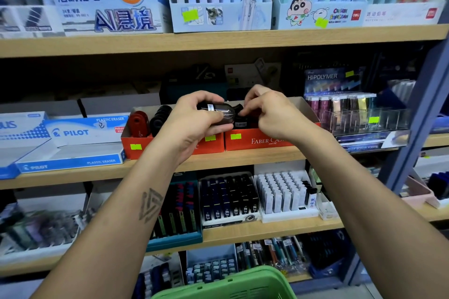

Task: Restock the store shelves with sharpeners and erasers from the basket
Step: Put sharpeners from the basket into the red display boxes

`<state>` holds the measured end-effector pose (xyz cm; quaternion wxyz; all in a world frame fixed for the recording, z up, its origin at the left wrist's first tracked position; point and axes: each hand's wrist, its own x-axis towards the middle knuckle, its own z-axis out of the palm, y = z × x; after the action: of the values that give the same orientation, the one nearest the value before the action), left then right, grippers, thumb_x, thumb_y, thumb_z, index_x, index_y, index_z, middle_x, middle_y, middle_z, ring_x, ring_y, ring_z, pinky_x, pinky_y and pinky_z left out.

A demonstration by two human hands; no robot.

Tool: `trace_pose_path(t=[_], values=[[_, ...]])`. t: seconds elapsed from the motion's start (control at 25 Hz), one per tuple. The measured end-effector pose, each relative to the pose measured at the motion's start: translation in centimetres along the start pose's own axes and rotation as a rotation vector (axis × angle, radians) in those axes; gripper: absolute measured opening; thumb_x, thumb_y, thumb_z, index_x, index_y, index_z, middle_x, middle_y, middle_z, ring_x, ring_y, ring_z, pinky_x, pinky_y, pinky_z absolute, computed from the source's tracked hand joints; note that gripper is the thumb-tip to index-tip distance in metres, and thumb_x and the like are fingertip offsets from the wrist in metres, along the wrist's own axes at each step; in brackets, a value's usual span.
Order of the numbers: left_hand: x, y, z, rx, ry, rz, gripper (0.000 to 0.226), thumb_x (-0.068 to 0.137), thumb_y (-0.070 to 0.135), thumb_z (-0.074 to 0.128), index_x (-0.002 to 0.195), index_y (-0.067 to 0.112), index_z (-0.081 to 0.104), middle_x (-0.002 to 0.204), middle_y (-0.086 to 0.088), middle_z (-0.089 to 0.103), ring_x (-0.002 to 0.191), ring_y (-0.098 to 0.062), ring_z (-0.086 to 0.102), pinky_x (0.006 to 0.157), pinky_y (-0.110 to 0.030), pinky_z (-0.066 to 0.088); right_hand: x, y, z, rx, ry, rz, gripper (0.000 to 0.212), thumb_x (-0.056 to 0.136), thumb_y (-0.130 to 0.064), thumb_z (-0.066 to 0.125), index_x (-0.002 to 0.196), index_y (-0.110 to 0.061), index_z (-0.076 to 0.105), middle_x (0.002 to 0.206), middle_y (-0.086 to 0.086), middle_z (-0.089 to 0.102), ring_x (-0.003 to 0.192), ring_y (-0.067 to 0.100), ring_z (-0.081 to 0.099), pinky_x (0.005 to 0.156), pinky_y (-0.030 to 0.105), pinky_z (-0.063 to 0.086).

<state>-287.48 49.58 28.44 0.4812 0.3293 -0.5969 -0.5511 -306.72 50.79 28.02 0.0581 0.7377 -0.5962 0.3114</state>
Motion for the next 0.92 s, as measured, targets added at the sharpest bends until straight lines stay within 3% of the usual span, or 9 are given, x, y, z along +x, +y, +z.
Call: trace_pose_path(t=[0.2, 0.32, 0.4, 0.52, 0.6, 0.72, 0.84, 0.92], values=[[-0.7, -0.5, 0.6, 0.054, -0.031, 0.066, 0.046, 0.082, -0.012, 0.071, 0.122, 0.009, 0.06, 0.116, -0.011, 0.068, 0.091, -0.03, 0.074, 0.068, -0.035, 0.063, -0.2, -0.4, -0.1, -0.004, 0.037, 0.039, 0.045, 0.082, 0.007, 0.048, 0.102, -0.02, 0.077, 0.112, -0.009, 0.057, 0.111, 0.02, 0.053, 0.093, 0.041, 0.05], [-0.5, -0.7, 1.0, 0.117, -0.022, 0.101, 0.054, 0.078, -0.011, 0.076, 0.124, 0.008, 0.055, 0.104, -0.01, 0.074, 0.08, -0.029, 0.075, 0.07, -0.034, 0.063, -0.2, -0.3, -1.6, 0.318, 0.072, 0.101, 0.044, 0.09, 0.006, 0.051, 0.12, -0.018, 0.072, 0.114, -0.003, 0.07, 0.11, 0.014, 0.063, 0.099, 0.032, 0.051], [-0.4, -0.8, 1.3, 0.226, -0.016, 0.165, 0.06, 0.075, -0.007, 0.08, 0.125, 0.011, 0.054, 0.095, -0.007, 0.077, 0.081, -0.024, 0.075, 0.076, -0.036, 0.062, -0.8, -0.8, -2.9, 0.528, -0.031, 0.01, 0.03, 0.092, -0.004, 0.066, 0.12, -0.015, 0.071, 0.107, 0.001, 0.075, 0.102, 0.01, 0.069, 0.093, 0.024, 0.053], [-0.3, -0.7, 2.2, 0.518, -0.015, 0.28, 0.07, 0.071, 0.011, 0.086, 0.13, 0.021, 0.05, 0.096, 0.0, 0.074, 0.089, -0.011, 0.072, 0.083, -0.032, 0.059, -1.4, -1.4, -3.9, 0.362, -0.136, -0.166, 0.034, 0.084, -0.013, 0.079, 0.118, -0.016, 0.073, 0.104, -0.007, 0.074, 0.094, -0.001, 0.067, 0.088, 0.017, 0.051], [-0.1, -0.8, 3.0, 0.541, -0.012, 0.312, 0.079, 0.071, 0.016, 0.088, 0.137, 0.023, 0.044, 0.108, 0.003, 0.069, 0.094, -0.008, 0.07, 0.084, -0.032, 0.059, -1.3, -0.7, -4.6, 0.305, -0.127, -0.174, 0.027, 0.084, -0.012, 0.079, 0.109, -0.016, 0.073, 0.097, -0.009, 0.072, 0.085, -0.003, 0.066, 0.079, 0.018, 0.053], [0.1, -1.2, 3.7, 0.578, -0.004, 0.369, 0.067, 0.079, 0.014, 0.082, 0.136, 0.022, 0.047, 0.112, 0.007, 0.064, 0.093, -0.003, 0.068, 0.084, -0.031, 0.06, -1.3, 1.4, -6.3, 0.241, 0.1, -0.03, 0.017, 0.085, -0.016, 0.078, 0.097, -0.022, 0.067, 0.086, -0.009, 0.066, 0.079, 0.01, 0.064, 0.071, 0.029, 0.054], [0.0, -1.7, 3.6, 0.972, -0.045, 0.497, 0.039, 0.09, 0.019, 0.071, 0.128, 0.026, 0.062, 0.123, 0.01, 0.064, 0.11, -0.004, 0.06, 0.101, -0.03, 0.051, -1.5, 3.3, -7.2, -0.082, 0.282, 0.153, 0.017, 0.088, -0.019, 0.073, 0.102, -0.019, 0.063, 0.08, -0.01, 0.053, 0.083, 0.019, 0.053, 0.073, 0.029, 0.04], [0.1, -2.4, 3.5, 1.148, -0.101, 0.516, 0.038, 0.094, 0.018, 0.065, 0.131, 0.027, 0.061, 0.131, 0.01, 0.061, 0.122, -0.009, 0.054, 0.107, -0.029, 0.043, -1.5, 3.7, -6.8, -0.139, 0.281, 0.194, 0.022, 0.089, -0.011, 0.07, 0.109, -0.015, 0.061, 0.088, -0.004, 0.052, 0.09, 0.024, 0.055, 0.076, 0.034, 0.044]])
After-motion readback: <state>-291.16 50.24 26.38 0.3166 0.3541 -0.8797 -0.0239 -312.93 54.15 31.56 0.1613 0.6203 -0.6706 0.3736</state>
